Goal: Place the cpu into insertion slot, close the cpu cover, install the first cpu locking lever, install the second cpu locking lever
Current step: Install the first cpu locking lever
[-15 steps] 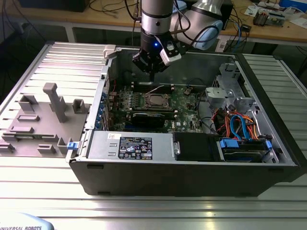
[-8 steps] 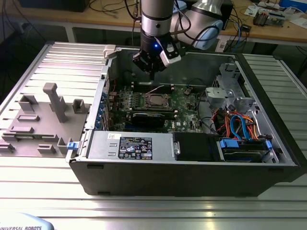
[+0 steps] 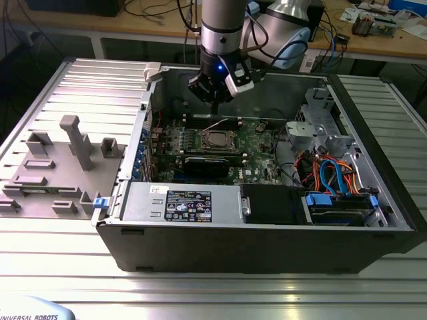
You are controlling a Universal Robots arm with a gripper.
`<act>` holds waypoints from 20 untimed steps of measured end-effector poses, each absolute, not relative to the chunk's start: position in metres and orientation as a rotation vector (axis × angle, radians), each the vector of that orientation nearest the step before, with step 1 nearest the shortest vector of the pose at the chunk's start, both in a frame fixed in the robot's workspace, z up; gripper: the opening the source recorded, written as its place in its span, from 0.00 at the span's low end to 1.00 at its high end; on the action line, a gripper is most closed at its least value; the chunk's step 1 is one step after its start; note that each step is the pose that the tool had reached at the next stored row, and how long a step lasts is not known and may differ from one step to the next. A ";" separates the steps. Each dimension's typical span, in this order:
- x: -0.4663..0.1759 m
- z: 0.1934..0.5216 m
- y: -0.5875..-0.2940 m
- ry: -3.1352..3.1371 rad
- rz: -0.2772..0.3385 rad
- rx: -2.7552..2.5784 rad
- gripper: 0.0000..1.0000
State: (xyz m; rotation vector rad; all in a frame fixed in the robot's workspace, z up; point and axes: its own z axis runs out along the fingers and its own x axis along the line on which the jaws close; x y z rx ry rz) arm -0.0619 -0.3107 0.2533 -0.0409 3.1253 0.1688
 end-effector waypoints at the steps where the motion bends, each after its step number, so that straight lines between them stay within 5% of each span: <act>1: -0.062 0.252 -0.311 3.125 0.169 -0.040 0.11; 20: -0.052 0.232 -0.311 3.126 0.167 -0.048 0.11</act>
